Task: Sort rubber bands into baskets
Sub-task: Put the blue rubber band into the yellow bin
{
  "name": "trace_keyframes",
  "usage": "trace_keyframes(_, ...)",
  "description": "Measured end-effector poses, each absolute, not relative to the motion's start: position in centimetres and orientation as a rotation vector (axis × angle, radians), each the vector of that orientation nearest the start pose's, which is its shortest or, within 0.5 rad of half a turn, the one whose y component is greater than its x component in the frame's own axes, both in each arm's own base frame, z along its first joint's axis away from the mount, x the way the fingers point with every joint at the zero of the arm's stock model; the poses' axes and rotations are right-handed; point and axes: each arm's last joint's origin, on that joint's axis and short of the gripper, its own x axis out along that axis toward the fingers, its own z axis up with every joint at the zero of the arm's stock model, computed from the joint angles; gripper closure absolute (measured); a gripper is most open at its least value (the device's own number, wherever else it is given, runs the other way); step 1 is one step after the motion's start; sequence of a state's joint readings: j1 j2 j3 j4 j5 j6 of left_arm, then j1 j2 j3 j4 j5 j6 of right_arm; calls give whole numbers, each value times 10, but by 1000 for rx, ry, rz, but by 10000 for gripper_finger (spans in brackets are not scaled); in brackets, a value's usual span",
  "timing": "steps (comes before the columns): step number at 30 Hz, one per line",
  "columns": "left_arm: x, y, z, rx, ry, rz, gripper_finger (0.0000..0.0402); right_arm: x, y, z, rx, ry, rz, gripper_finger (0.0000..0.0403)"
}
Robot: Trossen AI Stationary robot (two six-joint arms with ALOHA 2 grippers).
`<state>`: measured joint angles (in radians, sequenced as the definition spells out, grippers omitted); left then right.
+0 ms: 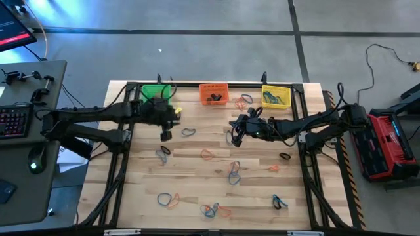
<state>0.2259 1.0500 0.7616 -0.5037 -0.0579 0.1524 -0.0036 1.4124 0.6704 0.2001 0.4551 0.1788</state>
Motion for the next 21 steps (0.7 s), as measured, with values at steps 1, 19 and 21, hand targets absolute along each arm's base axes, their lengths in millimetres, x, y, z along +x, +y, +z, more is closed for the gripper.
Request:
trace_keyframes(1,204,44,252,77,807,178,332,280,-14,195,51,490,-490,403)
trace_keyframes(19,225,-23,249,139,709,-231,333,280,-11,194,62,494,-456,403)
trace_keyframes(21,230,-29,245,130,711,-245,333,280,-9,194,56,498,-437,403)
